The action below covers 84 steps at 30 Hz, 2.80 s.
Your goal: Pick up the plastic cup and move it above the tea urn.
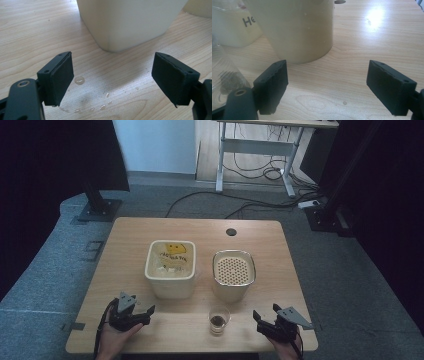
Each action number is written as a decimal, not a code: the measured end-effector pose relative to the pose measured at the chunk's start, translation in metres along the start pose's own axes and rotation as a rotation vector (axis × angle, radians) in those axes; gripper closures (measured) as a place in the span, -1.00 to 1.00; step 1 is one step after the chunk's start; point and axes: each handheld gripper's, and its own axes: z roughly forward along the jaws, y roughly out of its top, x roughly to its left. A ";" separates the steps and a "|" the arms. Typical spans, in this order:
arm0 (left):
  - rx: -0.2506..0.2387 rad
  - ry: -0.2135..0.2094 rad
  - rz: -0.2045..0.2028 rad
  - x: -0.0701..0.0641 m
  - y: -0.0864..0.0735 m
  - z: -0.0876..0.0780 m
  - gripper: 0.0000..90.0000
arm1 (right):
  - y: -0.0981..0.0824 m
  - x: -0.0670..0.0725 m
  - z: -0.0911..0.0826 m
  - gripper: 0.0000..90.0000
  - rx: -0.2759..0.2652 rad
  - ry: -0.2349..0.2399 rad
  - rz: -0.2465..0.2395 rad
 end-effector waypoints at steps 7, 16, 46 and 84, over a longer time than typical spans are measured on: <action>-0.003 -0.005 0.002 -0.001 0.000 -0.001 -0.60 | 0.001 0.000 -0.003 -0.62 -0.004 0.013 0.011; -0.012 0.007 -0.007 0.002 0.000 -0.005 -0.57 | -0.001 0.005 -0.005 -0.54 -0.011 0.054 -0.004; 0.009 -0.015 -0.009 -0.002 -0.002 0.002 -0.57 | -0.006 0.108 0.041 -0.26 0.072 0.315 -0.212; 0.026 -0.022 -0.033 0.006 -0.005 0.004 -0.57 | 0.154 0.135 0.064 -0.04 -0.069 0.247 0.008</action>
